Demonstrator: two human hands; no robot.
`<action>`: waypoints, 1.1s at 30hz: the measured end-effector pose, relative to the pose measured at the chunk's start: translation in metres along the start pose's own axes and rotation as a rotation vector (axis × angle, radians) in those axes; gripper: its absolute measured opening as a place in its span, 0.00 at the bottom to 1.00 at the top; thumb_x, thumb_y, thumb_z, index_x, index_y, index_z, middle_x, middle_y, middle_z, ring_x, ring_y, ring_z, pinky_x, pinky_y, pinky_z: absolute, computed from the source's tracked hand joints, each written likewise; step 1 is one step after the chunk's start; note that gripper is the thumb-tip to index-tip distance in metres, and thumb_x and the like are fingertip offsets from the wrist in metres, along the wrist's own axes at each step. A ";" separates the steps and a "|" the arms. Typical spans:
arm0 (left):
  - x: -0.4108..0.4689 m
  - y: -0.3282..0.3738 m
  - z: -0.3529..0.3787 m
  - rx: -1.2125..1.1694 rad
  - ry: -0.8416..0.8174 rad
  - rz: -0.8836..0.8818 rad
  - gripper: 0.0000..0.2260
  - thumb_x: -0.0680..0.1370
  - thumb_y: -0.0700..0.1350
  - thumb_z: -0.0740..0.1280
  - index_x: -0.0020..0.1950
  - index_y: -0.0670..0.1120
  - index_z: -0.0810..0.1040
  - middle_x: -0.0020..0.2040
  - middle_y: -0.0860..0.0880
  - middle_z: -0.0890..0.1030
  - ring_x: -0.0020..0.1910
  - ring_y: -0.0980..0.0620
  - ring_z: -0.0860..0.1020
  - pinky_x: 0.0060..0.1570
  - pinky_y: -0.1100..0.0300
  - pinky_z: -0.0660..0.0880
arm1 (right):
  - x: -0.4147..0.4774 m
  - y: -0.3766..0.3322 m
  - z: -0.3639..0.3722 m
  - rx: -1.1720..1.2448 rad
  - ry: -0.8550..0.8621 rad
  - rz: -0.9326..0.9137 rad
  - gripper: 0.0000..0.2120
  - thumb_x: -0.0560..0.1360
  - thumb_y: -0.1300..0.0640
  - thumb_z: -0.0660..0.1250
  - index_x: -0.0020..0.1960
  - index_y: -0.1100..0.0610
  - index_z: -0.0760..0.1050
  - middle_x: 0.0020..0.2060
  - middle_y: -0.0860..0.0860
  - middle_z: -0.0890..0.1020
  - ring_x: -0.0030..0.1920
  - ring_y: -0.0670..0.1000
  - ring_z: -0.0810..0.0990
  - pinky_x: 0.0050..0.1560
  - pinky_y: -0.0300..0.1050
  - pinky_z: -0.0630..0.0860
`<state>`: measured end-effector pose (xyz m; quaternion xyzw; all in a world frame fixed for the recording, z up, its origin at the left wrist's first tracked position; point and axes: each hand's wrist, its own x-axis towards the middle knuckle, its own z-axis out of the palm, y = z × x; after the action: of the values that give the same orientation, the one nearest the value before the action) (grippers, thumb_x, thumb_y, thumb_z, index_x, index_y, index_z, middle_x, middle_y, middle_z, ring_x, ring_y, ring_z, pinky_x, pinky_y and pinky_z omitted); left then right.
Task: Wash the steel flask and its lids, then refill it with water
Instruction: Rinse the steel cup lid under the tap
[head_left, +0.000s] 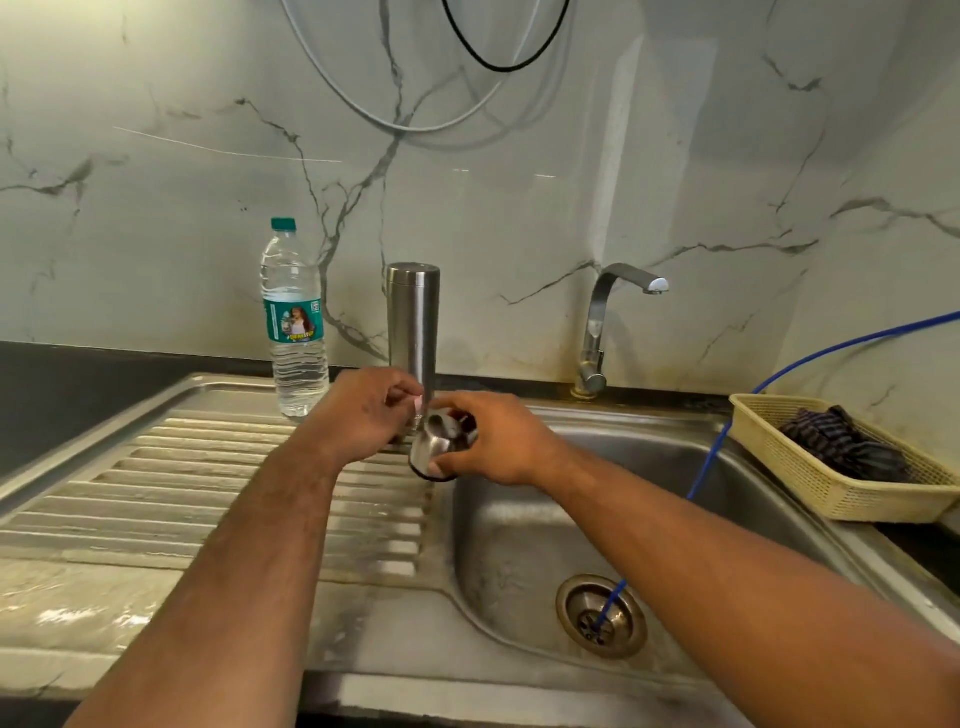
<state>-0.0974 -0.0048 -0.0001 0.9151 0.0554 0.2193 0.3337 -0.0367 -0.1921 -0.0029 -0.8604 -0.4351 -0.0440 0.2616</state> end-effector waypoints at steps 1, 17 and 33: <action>0.000 0.000 -0.002 0.006 0.010 -0.006 0.07 0.81 0.44 0.70 0.58 0.52 0.83 0.49 0.54 0.85 0.49 0.57 0.82 0.53 0.56 0.80 | 0.010 -0.007 0.005 -0.017 -0.014 0.002 0.29 0.69 0.50 0.81 0.68 0.50 0.76 0.59 0.48 0.83 0.55 0.46 0.79 0.56 0.42 0.76; 0.003 -0.003 -0.009 0.088 0.119 -0.040 0.10 0.81 0.43 0.67 0.61 0.50 0.82 0.56 0.51 0.84 0.50 0.56 0.80 0.50 0.61 0.73 | 0.039 -0.021 0.041 -0.026 -0.068 0.114 0.29 0.73 0.45 0.78 0.70 0.52 0.74 0.61 0.50 0.82 0.58 0.51 0.80 0.55 0.44 0.76; -0.036 0.063 0.103 0.445 -0.763 0.254 0.38 0.74 0.55 0.76 0.80 0.59 0.61 0.79 0.56 0.63 0.79 0.52 0.62 0.77 0.59 0.59 | -0.124 0.101 -0.041 -0.313 -0.515 0.511 0.26 0.73 0.55 0.78 0.70 0.55 0.78 0.64 0.56 0.81 0.59 0.55 0.80 0.60 0.45 0.75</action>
<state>-0.0869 -0.1227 -0.0433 0.9794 -0.1384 -0.1112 0.0962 -0.0289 -0.3506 -0.0467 -0.9534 -0.2462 0.1742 0.0121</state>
